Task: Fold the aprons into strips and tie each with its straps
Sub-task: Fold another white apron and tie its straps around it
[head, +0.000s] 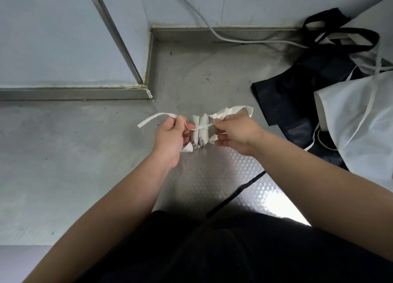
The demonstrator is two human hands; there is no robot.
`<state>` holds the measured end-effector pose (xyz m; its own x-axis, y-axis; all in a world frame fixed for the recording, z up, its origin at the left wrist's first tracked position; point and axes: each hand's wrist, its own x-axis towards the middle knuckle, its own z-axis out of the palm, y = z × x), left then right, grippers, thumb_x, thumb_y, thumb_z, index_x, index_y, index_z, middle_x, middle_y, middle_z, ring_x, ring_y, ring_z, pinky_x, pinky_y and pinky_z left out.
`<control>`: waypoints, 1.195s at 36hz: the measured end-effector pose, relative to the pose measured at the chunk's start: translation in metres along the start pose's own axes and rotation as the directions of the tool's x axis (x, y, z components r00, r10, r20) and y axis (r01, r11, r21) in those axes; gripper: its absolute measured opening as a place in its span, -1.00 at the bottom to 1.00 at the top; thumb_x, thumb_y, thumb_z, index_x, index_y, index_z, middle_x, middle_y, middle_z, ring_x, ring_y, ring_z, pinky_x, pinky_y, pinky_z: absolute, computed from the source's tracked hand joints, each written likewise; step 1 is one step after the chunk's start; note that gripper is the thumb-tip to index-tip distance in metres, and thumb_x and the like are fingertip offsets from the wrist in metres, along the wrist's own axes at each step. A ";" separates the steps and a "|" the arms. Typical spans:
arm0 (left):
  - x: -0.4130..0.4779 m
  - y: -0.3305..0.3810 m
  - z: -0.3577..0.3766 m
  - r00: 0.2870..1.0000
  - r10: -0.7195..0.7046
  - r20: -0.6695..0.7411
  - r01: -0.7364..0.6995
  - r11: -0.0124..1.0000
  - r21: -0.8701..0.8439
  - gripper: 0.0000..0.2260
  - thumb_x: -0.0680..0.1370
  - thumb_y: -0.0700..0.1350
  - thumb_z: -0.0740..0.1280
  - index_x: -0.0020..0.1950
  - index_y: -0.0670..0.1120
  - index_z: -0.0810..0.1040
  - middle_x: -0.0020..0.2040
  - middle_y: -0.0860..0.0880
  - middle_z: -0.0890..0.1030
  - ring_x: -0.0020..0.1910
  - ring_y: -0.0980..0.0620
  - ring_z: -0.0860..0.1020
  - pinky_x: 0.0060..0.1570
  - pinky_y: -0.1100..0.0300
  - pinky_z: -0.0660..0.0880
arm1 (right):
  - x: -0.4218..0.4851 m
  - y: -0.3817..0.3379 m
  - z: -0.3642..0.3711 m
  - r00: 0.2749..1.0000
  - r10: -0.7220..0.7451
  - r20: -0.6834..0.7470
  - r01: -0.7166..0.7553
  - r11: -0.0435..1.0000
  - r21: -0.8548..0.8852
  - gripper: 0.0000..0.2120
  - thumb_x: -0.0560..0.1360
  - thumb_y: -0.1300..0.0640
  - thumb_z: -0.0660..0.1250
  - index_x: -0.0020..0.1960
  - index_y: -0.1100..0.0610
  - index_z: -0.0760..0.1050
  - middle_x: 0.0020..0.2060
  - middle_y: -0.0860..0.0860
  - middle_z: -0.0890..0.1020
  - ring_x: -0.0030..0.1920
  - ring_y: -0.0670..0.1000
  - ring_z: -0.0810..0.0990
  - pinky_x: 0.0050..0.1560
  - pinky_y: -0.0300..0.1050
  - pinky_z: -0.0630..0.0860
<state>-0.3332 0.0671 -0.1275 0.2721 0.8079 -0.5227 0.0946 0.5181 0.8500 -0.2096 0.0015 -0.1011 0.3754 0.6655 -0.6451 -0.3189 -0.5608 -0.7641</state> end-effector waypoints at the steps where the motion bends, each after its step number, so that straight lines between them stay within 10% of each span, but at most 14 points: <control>1: -0.002 0.000 -0.002 1.000 0.011 0.007 -0.012 0.998 0.060 -0.75 0.65 -0.15 0.14 -0.22 -0.05 0.44 -0.47 0.13 0.54 -0.36 0.15 0.39 -0.36 0.34 0.37 | -0.002 -0.001 -0.001 0.999 0.000 0.043 0.000 1.000 0.008 -0.75 0.59 0.23 0.22 -0.27 0.22 0.39 -0.39 0.07 0.45 -0.41 -0.04 0.42 -0.23 -0.14 0.50; 11: -0.016 0.012 0.005 0.980 0.056 0.190 -0.100 0.968 0.230 -0.77 0.57 -0.17 0.30 -0.29 -0.14 0.52 -0.59 0.07 0.42 -0.64 0.16 0.33 -0.61 0.39 0.21 | -0.010 0.006 0.006 0.922 -0.386 0.031 0.377 0.874 -0.307 -0.77 0.58 0.22 0.25 -0.10 0.39 0.55 -0.20 0.32 0.62 -0.17 0.28 0.63 0.02 0.17 0.57; 16: -0.016 0.018 0.007 0.950 0.107 0.295 -0.209 0.916 0.342 -0.68 0.59 -0.19 0.26 -0.37 -0.07 0.53 -0.53 -0.12 0.45 -0.58 0.03 0.34 -0.56 0.28 0.26 | -0.013 0.013 0.007 0.761 -0.639 0.113 0.602 0.630 -0.490 -0.77 0.57 0.25 0.22 -0.10 0.40 0.56 -0.13 0.23 0.59 -0.06 0.18 0.56 0.04 0.11 0.52; 24: -0.013 0.013 -0.001 0.928 0.134 0.347 -0.296 0.831 0.471 -0.60 0.58 -0.12 0.28 -0.48 0.01 0.50 -0.47 -0.11 0.49 -0.42 -0.05 0.42 -0.38 0.15 0.34 | -0.013 0.011 0.004 0.743 -0.608 0.280 0.637 0.515 -0.574 -0.72 0.58 0.13 0.14 -0.09 0.34 0.47 -0.28 0.04 0.54 -0.20 0.08 0.54 -0.07 0.07 0.49; 29: -0.012 0.013 -0.001 0.926 0.117 0.360 -0.287 0.837 0.466 -0.57 0.57 -0.13 0.29 -0.52 0.04 0.51 -0.49 -0.10 0.47 -0.43 -0.04 0.39 -0.38 0.16 0.30 | -0.010 0.014 -0.001 0.703 -0.640 0.308 0.618 0.338 -0.710 -0.79 0.61 0.18 0.18 0.00 0.31 0.51 0.41 0.17 0.29 -0.05 0.09 0.54 -0.02 -0.07 0.43; 35: -0.014 0.016 0.001 0.933 0.061 0.354 -0.206 0.898 0.388 -0.70 0.57 -0.18 0.28 -0.38 -0.11 0.53 -0.53 -0.05 0.42 -0.55 0.06 0.33 -0.52 0.28 0.25 | -0.003 0.020 -0.004 0.677 -0.716 0.171 0.618 0.427 -0.661 -0.79 0.56 0.25 0.21 -0.08 0.36 0.56 -0.11 0.19 0.60 -0.07 0.06 0.49 -0.01 -0.22 0.36; 43: -0.012 0.021 -0.001 0.916 0.014 0.402 -0.222 0.851 0.476 -0.69 0.56 -0.25 0.25 -0.38 -0.05 0.46 -0.56 0.03 0.43 -0.50 0.04 0.36 -0.45 0.22 0.30 | -0.010 0.009 -0.001 0.593 -0.689 0.416 0.739 0.261 -0.621 -0.76 0.55 0.17 0.18 -0.12 0.26 0.57 -0.03 0.02 0.60 -0.03 0.01 0.56 -0.03 -0.10 0.48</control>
<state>-0.3359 0.0684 -0.1031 0.6352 0.6344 -0.4405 0.4761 0.1275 0.8701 -0.2158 -0.0109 -0.1018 0.0802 0.9863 0.1444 0.7349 0.0394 -0.6771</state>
